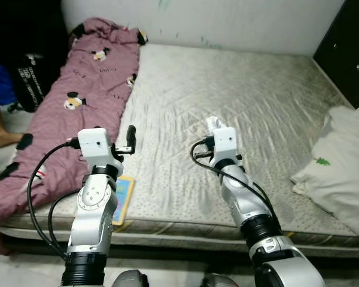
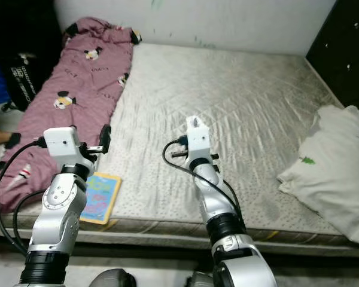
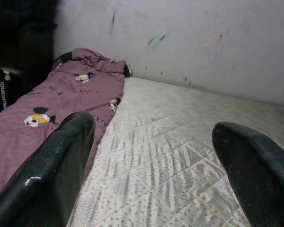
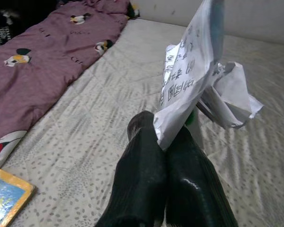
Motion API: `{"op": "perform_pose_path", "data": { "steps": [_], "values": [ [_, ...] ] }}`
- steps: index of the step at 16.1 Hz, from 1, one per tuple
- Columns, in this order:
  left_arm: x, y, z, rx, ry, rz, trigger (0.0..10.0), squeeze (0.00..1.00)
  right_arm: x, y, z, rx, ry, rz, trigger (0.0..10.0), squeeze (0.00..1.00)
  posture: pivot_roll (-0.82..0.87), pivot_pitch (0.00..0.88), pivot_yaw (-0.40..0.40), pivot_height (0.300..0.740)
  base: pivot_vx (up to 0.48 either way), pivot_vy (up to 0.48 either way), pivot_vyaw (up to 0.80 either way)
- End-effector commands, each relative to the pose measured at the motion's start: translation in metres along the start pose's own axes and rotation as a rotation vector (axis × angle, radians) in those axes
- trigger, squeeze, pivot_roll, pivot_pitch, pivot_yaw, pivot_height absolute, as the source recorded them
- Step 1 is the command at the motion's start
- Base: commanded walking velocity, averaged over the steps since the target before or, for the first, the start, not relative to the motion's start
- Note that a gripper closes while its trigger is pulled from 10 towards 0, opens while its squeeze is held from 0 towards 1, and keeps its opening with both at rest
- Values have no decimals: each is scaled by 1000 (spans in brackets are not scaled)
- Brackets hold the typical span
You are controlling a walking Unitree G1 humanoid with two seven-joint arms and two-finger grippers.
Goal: Clean up the room
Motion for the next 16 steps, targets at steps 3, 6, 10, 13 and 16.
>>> {"op": "perform_pose_path", "data": {
  "steps": [3, 6, 10, 13, 16],
  "values": [
    [0, 2, -10, -24, -8, 7, 10000, 0, 4, 0, -11, -23, -6, -13, 10000, 0, 32, 30, -36, 740, 0, 476, 0],
    [0, 3, -9, -22, -6, 5, 10000, 0, 4, 0, -10, -20, -8, -14, 10000, 0, 33, 24, -35, 740, 0, 476, 0],
    [0, 3, -10, -25, -8, 3, 10000, 0, 5, 1, -9, -9, 2, -24, 10000, 0, 33, 13, -32, 740, 0, 476, 0],
    [0, 4, -9, -29, -6, 4, 10000, 0, 6, 1, -7, -2, -10, -32, 10000, 0, 34, 8, -30, 740, 0, 476, 0],
    [0, 4, -9, -31, -4, 4, 10000, 0, 7, 1, -7, 6, -18, -36, 10000, 0, 36, 3, -31, 740, 0, 476, 0]
  ]
}}
Point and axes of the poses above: a point about 5 cm out from each wrist's last joint towards the gripper, its own y axis pointing out of the wrist towards the gripper, its own x axis along the axis of the wrist's last joint, z = x × y, the point moved 2 cm from there along y, pointing out of the wrist towards the gripper, and after that the axes turned 13 degrees about y, right-handed, at the moved point
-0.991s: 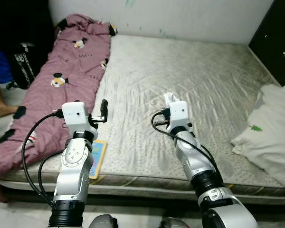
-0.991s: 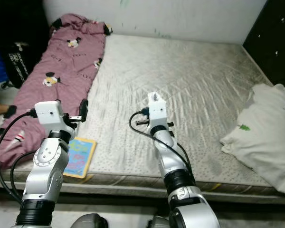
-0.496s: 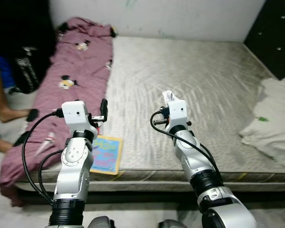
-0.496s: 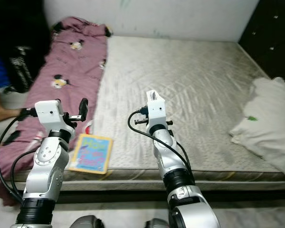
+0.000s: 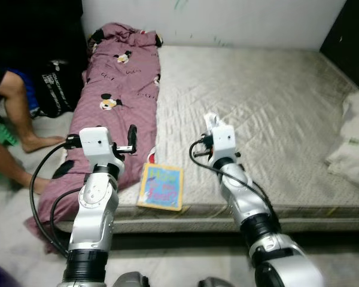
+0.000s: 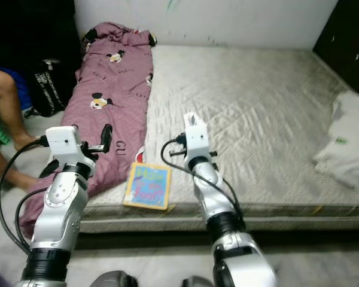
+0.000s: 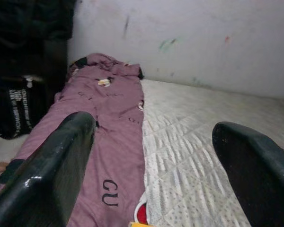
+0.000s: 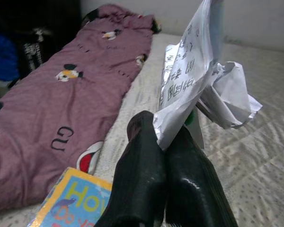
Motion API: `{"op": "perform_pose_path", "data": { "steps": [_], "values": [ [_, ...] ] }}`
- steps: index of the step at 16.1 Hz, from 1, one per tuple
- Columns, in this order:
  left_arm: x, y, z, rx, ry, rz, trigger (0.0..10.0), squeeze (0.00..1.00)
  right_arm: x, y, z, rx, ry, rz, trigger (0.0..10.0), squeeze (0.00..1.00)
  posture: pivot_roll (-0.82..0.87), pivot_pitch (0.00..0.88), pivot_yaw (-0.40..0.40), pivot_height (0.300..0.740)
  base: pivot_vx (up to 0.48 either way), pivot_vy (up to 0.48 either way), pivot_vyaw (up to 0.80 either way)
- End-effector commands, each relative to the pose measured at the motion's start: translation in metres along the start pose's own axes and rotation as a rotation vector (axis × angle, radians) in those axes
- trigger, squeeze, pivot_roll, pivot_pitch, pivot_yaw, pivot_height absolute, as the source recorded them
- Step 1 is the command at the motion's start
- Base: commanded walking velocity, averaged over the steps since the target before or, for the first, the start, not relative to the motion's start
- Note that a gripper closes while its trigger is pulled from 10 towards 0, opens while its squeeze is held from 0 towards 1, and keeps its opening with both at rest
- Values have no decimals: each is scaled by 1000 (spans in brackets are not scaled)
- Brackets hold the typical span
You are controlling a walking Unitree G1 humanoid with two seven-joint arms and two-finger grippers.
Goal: Clean up the room
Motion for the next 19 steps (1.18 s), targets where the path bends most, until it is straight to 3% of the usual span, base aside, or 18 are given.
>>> {"op": "perform_pose_path", "data": {
  "steps": [1, 6, 12, 16, 19],
  "values": [
    [1, 0, 1, -3, 14, -4, 10000, 0, 3, 1, -1, -7, 4, -10, 10000, 0, 36, 3, -31, 740, 0, 476, 0],
    [2, 2, 2, 0, 12, -9, 10000, 0, 5, 2, 2, 12, -20, -21, 10000, 0, 33, 5, -31, 740, 0, 476, 0],
    [4, 5, 2, 4, 18, -25, 10000, 0, 9, 4, 5, 30, -51, -35, 10000, 0, 27, 3, -31, 740, 0, 474, 741],
    [11, 9, 0, 15, 32, -49, 10000, 0, 13, 6, 6, 43, -71, -44, 10000, 0, 28, 13, -35, 740, 0, 0, 761],
    [30, 19, -5, 29, 29, -95, 10000, 0, 21, 10, 13, 67, -86, -67, 10000, 0, 36, 44, -42, 740, 0, 0, 0]
  ]
}}
Point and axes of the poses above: a point about 5 cm out from each wrist's last joint towards the gripper, its own y axis pointing out of the wrist towards the gripper, its own x axis along the axis of the wrist's last joint, z = x × y, the point moved 2 cm from there along y, pointing out of the wrist towards the gripper, and after that the axes turned 13 degrees about y, right-handed, at the moved point
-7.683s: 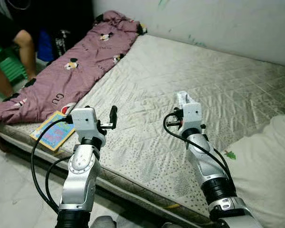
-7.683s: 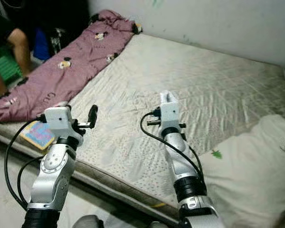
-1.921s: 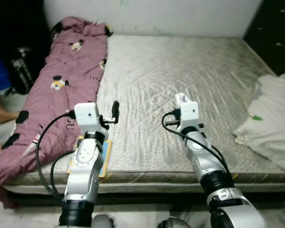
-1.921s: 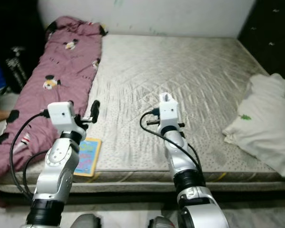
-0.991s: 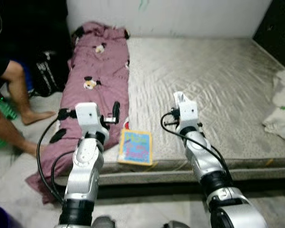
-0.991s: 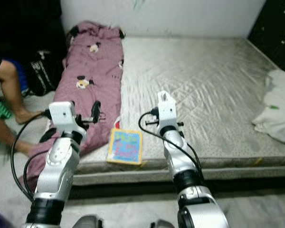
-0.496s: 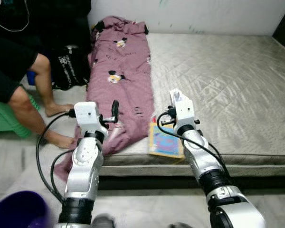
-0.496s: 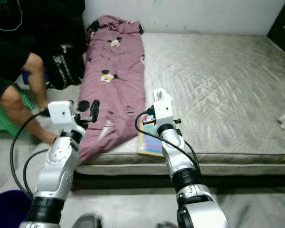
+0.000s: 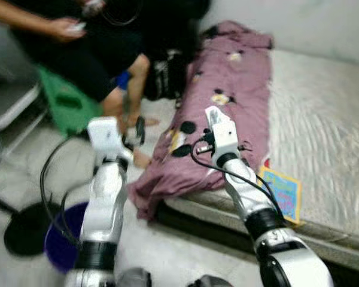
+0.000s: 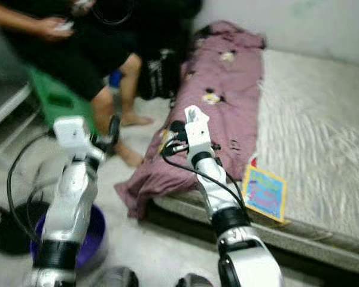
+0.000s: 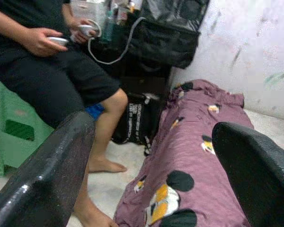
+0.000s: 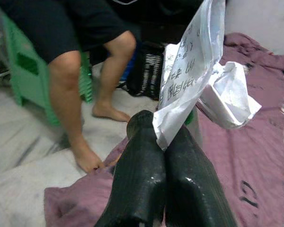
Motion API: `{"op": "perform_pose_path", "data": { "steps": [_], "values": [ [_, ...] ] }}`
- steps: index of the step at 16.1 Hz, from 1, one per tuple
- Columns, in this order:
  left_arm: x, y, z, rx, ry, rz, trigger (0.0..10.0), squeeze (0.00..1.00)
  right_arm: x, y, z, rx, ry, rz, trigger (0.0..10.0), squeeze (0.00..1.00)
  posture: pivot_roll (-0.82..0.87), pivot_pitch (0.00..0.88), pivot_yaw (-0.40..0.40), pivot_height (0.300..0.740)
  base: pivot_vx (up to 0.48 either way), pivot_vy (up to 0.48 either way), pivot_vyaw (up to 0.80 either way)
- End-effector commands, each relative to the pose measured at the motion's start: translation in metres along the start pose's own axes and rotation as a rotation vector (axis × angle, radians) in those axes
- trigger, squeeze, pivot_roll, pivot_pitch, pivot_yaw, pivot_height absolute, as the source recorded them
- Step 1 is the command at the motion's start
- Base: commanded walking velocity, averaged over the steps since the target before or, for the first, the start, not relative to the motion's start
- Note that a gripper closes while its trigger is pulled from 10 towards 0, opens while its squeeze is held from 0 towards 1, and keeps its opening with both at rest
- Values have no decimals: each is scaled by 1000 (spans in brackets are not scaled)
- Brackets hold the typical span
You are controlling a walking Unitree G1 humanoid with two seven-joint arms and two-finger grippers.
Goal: Clean up the room
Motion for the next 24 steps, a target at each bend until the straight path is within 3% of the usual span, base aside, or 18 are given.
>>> {"op": "perform_pose_path", "data": {
  "steps": [1, 4, 10, 24],
  "values": [
    [10, 5, -2, 4, 15, -24, 10000, 0, 13, 5, 8, 29, -12, -43, 10000, 0, 48, 48, -36, 740, 0, 0, 0],
    [1, -3, 2, 22, 52, -2, 10000, 0, 16, 4, 21, 85, -52, -70, 10000, 0, 44, 54, -42, 740, 0, 0, 158],
    [-20, -12, 29, 82, 74, 63, 10000, 0, 10, 4, 17, 73, -39, -47, 10000, 0, 51, 19, -48, 740, 0, 0, 800],
    [-21, -10, 22, 58, 68, 48, 10000, 0, 9, 6, 15, 77, -50, -47, 10000, 0, 46, 0, -58, 740, 0, 0, 800]
  ]
}}
Point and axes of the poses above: a point about 5 cm out from each wrist's last joint towards the gripper, its own y axis pointing out of the wrist towards the gripper, its own x axis along the axis of the wrist's last joint, z = x × y, the point moved 2 cm from there along y, pointing out of the wrist towards the gripper, and after that the axes turned 13 degrees about y, right-handed, at the moved point
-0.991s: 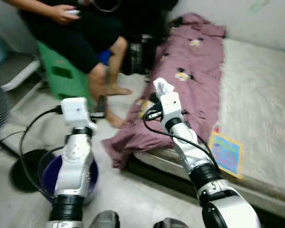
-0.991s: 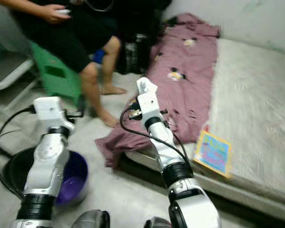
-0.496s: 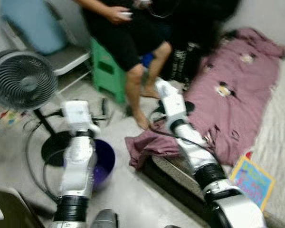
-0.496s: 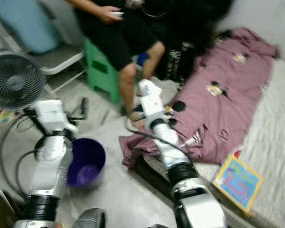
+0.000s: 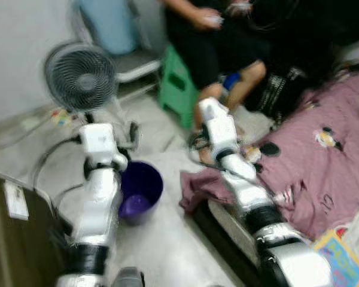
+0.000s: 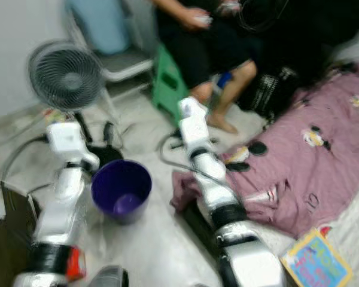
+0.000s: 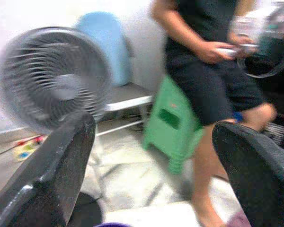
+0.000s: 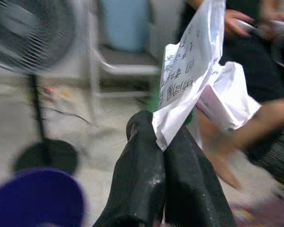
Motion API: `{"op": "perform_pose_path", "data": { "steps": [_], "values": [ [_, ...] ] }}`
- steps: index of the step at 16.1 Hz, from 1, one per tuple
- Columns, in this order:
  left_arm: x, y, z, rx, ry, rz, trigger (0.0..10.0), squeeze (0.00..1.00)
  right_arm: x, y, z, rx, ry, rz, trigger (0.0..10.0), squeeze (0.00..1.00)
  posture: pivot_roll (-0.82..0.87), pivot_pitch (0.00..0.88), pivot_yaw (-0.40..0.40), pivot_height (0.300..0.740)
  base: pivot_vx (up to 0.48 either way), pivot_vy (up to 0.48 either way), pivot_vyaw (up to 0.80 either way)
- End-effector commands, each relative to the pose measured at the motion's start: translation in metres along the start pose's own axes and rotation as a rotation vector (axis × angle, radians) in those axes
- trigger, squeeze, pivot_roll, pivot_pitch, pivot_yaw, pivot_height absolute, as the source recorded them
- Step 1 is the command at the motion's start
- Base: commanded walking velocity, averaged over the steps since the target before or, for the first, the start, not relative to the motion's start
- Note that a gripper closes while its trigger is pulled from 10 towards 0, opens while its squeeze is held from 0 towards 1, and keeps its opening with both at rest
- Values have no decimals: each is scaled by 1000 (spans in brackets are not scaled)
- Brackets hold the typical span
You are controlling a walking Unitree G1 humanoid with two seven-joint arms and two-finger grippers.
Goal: Clean up the room
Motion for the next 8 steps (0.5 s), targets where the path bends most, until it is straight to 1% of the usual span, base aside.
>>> {"op": "perform_pose_path", "data": {
  "steps": [1, 8],
  "values": [
    [5, 1, -8, -24, -15, -22, 10000, 0, 1, 0, -8, -12, -16, 0, 10000, 0, 45, 0, -58, 740, 0, 0, 800],
    [6, 2, -14, -55, -46, -26, 10000, 0, 2, 1, -8, -13, -13, 0, 10000, 0, 42, 0, -61, 740, 0, 0, 800]
  ]
}}
Point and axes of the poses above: a point about 5 cm out from each wrist's last joint towards the gripper, its own y axis pointing out of the wrist towards the gripper, its own x axis along the axis of the wrist's last joint, z = x × y, the point moved 2 cm from there along y, pointing out of the wrist towards the gripper, and after that the axes turned 13 degrees about y, right-handed, at the moved point
